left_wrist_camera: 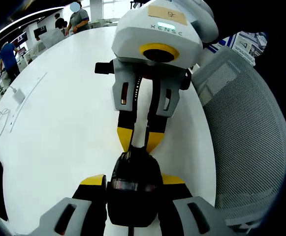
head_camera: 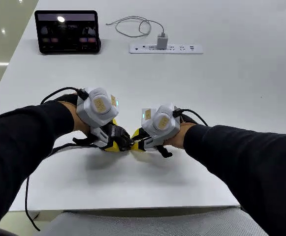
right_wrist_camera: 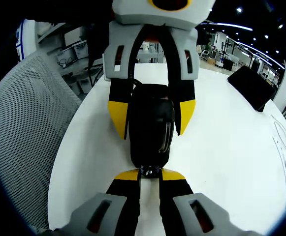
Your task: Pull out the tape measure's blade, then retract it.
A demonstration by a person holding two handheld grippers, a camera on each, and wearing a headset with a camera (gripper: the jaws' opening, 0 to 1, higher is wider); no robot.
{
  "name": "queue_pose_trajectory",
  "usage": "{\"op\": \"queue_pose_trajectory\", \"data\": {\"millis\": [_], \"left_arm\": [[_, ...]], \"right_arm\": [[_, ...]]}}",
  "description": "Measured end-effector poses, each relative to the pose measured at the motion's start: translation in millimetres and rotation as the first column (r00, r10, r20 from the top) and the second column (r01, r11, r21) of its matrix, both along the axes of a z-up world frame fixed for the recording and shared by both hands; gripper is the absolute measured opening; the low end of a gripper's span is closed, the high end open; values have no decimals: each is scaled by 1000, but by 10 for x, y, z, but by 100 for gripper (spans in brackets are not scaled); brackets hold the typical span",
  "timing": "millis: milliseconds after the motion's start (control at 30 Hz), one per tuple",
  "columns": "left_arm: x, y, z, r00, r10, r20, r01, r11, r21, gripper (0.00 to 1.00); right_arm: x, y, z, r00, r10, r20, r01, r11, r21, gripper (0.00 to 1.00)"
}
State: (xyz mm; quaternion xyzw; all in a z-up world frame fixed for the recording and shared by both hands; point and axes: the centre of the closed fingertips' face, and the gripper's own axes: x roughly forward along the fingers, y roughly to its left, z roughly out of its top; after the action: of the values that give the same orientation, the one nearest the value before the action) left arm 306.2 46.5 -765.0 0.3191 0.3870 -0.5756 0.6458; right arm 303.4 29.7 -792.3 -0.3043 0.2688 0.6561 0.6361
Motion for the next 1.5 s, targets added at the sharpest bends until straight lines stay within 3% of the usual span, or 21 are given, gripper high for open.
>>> {"op": "queue_pose_trajectory", "data": {"millis": [333,633,700,1000,1133,1500], "left_arm": [[18,1,5,1000,16,-4,-16,1000,-13,36],[19,-1,0,1000,16,-3,-16,1000,-12,36],[22,-6,-5,1000,16,-1,-16,1000,-11,36],[11,0,7,1000,18,-5,-18,1000,-15,36],[13,2,17,1000,26,-7,-26,999,-22,36],[22,11,6,999,32,5,-32,999,-17,36]], "right_arm": [[55,-206,-17,997,-59,-40,60,998,3,9],[46,-163,-20,997,-69,-42,69,998,6,12],[31,-118,-10,995,-77,-64,79,997,22,13],[54,-36,-25,995,-79,-61,82,995,50,12],[40,-48,-20,999,-47,-28,48,998,32,10],[59,-160,-21,998,-56,-26,56,998,8,10]]}}
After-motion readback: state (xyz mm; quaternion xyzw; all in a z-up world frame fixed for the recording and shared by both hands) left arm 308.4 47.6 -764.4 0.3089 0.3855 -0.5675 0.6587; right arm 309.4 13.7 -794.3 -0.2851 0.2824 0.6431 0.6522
